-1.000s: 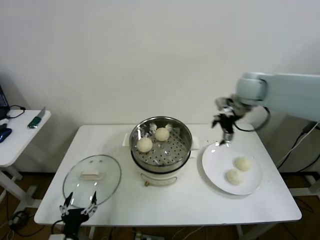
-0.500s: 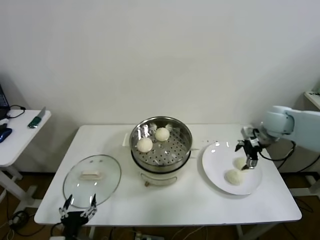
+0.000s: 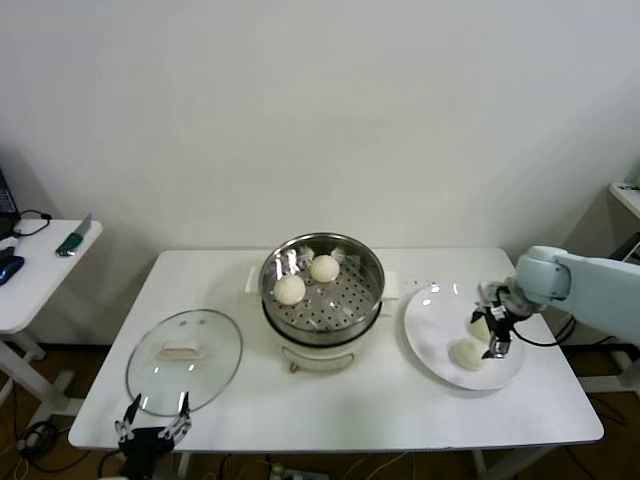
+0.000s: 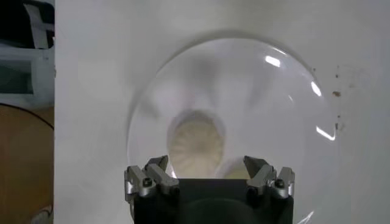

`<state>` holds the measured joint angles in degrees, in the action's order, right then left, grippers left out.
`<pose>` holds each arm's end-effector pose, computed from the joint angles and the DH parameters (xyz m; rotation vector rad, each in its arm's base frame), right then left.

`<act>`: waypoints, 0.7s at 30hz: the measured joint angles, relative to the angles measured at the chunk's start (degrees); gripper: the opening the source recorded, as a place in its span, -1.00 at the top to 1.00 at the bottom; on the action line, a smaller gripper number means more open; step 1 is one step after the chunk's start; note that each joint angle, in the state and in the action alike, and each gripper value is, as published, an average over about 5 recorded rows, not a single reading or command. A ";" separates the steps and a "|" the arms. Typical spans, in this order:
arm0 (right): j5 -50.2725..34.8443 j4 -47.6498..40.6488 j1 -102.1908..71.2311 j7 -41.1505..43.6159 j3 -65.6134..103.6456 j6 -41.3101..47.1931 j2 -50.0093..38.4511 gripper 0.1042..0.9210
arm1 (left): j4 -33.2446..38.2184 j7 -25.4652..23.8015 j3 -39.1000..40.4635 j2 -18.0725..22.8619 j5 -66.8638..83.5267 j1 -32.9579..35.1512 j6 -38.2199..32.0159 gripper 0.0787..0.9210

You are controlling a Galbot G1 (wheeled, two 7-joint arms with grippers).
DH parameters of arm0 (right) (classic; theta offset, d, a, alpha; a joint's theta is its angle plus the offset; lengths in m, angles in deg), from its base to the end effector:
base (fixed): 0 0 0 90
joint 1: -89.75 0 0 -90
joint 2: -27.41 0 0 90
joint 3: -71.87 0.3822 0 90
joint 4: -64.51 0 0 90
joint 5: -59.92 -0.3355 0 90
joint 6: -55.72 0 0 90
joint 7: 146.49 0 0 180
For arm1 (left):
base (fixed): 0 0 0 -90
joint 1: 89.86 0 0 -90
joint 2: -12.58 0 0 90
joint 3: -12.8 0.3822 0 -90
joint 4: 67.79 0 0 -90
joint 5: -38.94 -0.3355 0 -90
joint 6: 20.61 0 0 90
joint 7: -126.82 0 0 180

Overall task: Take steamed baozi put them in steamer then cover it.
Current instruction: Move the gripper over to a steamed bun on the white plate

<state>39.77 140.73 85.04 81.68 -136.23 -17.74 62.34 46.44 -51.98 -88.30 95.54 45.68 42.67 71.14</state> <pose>0.4860 -0.2143 -0.1940 1.1647 -1.3603 1.2545 0.0621 0.0884 -0.3764 0.1906 -2.8031 -0.1343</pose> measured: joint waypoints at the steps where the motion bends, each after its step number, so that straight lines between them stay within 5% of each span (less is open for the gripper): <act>1: 0.16 -0.23 -0.70 -0.06 0.48 0.06 0.10 -0.76 | -0.07 0.02 -0.04 0.01 -0.03 0.00 0.02 -0.77; 14: 2.18 -3.13 -7.48 -1.05 5.29 0.61 1.61 -0.74 | -0.34 0.11 -0.28 0.02 -0.10 -0.02 0.06 -0.77; 21: 2.78 -3.69 -9.22 -1.22 6.72 0.65 1.79 -0.54 | -0.32 0.10 -0.30 -0.05 -0.10 -0.02 0.05 -0.77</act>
<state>42.56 137.04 75.82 80.46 -129.51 -17.09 64.12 46.12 -51.88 -88.60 95.49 45.58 42.66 71.19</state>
